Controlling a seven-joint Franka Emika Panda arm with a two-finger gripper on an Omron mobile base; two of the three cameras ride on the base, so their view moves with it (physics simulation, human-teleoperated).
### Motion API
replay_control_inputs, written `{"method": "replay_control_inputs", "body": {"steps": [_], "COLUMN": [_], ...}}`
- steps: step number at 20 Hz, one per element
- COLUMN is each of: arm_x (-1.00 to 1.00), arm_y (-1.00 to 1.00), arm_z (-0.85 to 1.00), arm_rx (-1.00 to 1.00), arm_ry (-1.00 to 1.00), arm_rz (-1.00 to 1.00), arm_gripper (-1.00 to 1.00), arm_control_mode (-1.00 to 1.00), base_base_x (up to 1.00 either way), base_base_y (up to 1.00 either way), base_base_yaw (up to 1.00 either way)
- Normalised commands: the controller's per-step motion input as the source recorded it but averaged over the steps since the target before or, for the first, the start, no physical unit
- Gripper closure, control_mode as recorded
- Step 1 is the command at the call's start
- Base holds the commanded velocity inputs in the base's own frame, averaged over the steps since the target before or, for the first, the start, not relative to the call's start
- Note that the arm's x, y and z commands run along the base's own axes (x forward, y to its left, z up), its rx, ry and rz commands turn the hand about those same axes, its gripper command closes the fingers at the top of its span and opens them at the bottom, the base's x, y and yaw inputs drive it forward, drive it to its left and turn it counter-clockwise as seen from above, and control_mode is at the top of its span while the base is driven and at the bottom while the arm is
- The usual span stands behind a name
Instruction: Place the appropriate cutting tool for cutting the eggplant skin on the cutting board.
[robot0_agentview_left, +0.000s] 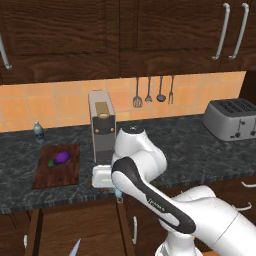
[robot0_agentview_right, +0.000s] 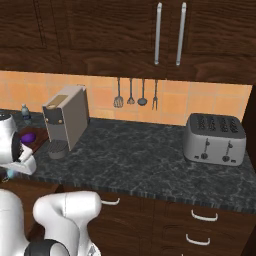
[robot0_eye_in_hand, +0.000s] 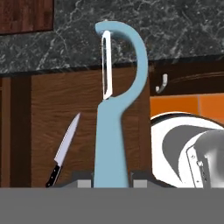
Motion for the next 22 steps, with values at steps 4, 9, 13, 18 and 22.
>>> {"method": "replay_control_inputs", "body": {"steps": [4, 9, 13, 18, 22], "arm_x": [0.64, 0.53, 0.45, 0.62, 0.26], "arm_y": [0.14, 0.23, 0.46, 0.24, 0.36], "arm_z": [0.0, 0.0, 0.0, -0.02, -0.16], "arm_rx": [0.0, -0.01, -0.08, -0.02, -0.04], "arm_ry": [0.0, 0.0, 0.0, 0.0, 0.0], "arm_rz": [0.35, 0.38, 0.39, 0.36, 0.34], "arm_gripper": [1.0, 1.0, 1.0, 1.0, 1.0], "arm_control_mode": [-1.0, -1.0, -1.0, -1.0, -1.0], "base_base_x": [0.0, 0.0, 0.0, 0.0, 0.0], "base_base_y": [0.0, 0.0, 0.0, 0.0, 0.0], "base_base_yaw": [0.0, 0.0, 0.0, 0.0, 0.0]}}
